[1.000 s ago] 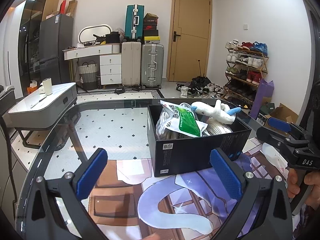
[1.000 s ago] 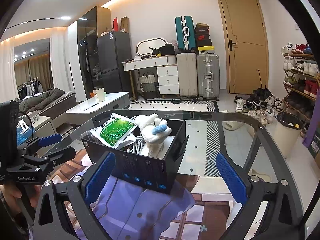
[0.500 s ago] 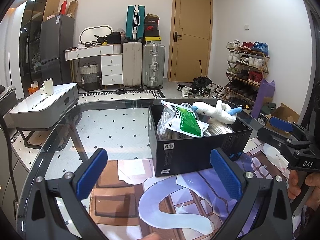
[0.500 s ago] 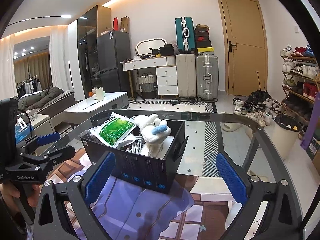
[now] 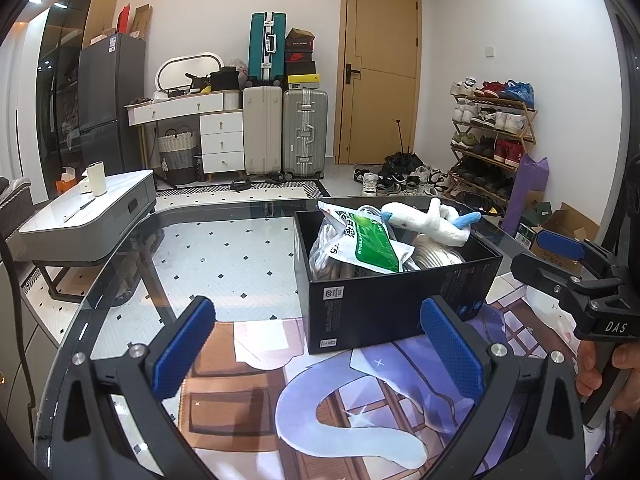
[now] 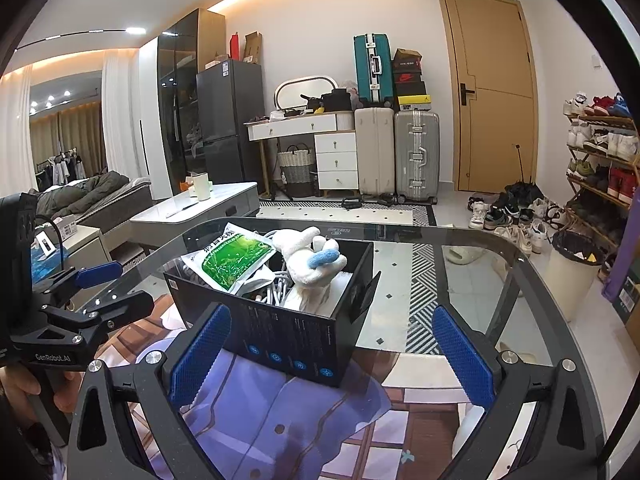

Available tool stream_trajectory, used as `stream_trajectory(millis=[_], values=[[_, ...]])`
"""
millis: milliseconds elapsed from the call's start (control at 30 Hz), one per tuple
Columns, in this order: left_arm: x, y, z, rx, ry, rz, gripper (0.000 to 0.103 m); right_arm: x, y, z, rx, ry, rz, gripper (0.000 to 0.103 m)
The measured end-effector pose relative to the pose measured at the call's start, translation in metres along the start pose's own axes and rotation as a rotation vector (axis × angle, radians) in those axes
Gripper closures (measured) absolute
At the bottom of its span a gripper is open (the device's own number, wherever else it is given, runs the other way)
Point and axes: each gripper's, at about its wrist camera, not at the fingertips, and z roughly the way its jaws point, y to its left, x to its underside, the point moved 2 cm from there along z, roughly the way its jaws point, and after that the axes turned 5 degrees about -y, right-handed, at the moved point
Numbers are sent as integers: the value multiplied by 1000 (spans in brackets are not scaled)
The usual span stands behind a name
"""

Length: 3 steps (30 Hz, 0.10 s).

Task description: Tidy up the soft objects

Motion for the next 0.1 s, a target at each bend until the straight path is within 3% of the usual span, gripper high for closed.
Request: stream_trajectory(millis=[100], values=[[0,0,-1,-3,-4,-1,0,2,0,0,-2,1,5,1]])
